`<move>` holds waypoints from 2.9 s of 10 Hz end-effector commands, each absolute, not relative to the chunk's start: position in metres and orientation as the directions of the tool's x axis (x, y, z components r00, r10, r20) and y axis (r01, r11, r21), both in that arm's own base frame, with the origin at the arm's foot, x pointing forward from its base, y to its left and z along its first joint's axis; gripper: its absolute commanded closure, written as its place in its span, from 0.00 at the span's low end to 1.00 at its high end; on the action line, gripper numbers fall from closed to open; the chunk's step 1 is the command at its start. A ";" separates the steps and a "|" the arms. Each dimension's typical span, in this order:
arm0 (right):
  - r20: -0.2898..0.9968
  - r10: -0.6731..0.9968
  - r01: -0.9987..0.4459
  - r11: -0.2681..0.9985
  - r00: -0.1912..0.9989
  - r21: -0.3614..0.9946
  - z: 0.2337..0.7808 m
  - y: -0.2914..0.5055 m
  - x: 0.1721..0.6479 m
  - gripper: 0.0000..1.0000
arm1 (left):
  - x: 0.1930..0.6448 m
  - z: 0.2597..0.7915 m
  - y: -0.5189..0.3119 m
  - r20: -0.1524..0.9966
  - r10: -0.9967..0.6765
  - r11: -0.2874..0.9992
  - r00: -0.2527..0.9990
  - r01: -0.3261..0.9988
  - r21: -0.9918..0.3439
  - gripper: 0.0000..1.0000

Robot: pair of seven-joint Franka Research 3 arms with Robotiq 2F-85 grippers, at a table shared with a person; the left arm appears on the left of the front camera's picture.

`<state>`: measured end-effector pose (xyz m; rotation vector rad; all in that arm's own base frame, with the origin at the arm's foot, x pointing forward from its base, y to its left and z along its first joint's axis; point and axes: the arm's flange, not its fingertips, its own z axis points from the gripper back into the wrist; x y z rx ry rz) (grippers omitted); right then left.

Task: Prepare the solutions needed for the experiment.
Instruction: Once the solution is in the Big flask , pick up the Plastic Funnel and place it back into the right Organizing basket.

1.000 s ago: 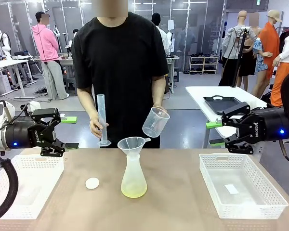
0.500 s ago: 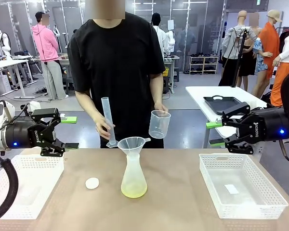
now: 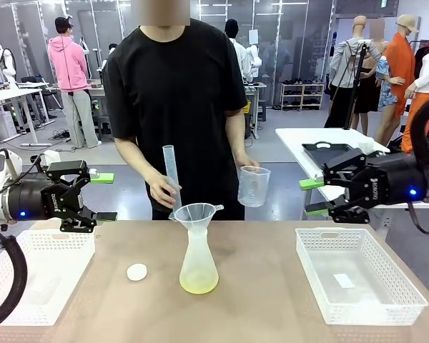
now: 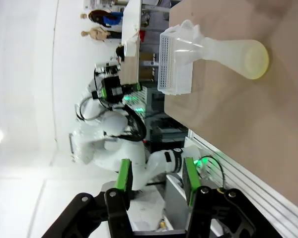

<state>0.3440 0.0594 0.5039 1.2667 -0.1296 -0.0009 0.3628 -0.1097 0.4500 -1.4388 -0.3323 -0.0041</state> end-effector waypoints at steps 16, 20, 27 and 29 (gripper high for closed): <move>0.526 0.380 -0.644 0.542 0.761 0.540 0.552 0.239 0.384 0.47 | 0.363 0.451 -0.108 0.232 0.198 0.143 0.953 0.206 -0.968 0.00; 0.610 0.432 -0.725 0.568 0.664 0.388 0.556 0.253 0.434 0.47 | 0.363 0.451 -0.108 0.232 0.198 0.143 0.953 0.206 -0.968 0.00; 0.457 0.600 -0.747 0.602 0.656 0.281 0.536 0.301 0.525 0.47 | 0.363 0.451 -0.108 0.232 0.198 0.143 0.953 0.206 -0.968 0.00; 0.403 0.671 -0.782 0.562 0.622 0.270 0.541 0.299 0.529 0.47 | 0.363 0.451 -0.108 0.232 0.198 0.143 0.953 0.206 -0.968 0.00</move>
